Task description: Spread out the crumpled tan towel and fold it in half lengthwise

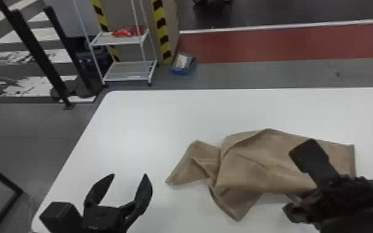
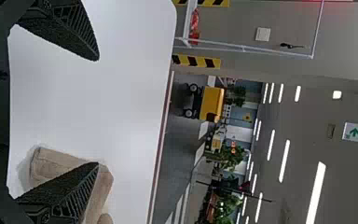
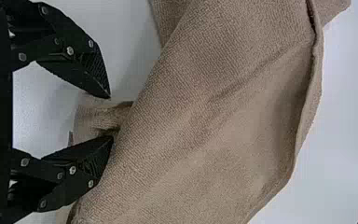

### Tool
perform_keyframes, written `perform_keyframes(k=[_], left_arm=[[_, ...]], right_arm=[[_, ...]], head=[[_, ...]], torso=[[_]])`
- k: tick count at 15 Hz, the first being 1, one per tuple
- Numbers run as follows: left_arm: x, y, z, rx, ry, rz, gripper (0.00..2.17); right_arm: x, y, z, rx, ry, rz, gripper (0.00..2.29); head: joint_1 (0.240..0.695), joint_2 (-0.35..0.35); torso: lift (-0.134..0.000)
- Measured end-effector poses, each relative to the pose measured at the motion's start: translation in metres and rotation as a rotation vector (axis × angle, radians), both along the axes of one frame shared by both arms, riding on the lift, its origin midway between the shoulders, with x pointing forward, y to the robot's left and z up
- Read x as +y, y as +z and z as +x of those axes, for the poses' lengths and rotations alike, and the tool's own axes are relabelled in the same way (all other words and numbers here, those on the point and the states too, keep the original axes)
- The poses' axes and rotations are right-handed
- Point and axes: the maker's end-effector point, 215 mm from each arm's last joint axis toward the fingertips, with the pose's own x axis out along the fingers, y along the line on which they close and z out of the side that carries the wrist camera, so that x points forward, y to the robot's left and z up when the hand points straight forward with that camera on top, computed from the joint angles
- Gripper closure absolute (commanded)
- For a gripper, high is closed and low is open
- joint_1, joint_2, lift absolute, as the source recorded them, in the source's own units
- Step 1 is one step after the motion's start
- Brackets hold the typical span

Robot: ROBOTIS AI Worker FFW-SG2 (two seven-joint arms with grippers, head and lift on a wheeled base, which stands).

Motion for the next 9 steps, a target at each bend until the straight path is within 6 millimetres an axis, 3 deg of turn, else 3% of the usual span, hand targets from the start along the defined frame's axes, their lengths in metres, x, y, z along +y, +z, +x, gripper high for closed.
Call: perform_keyframes(k=[4, 9], left_arm=[[0.000, -0.001, 0.002, 0.001, -0.001, 0.000, 0.08], [0.000, -0.001, 0.003, 0.000, -0.006, -0.001, 0.08]], right_arm=[[-0.010, 0.003, 0.004, -0.012, -0.024, -0.008, 1.00], [-0.039, 0.033, 0.025, -0.086, -0.095, 0.050, 1.00]], head=[[0.695, 0.160], [0.695, 0.124]], torso=[[-0.123], [-0.123]])
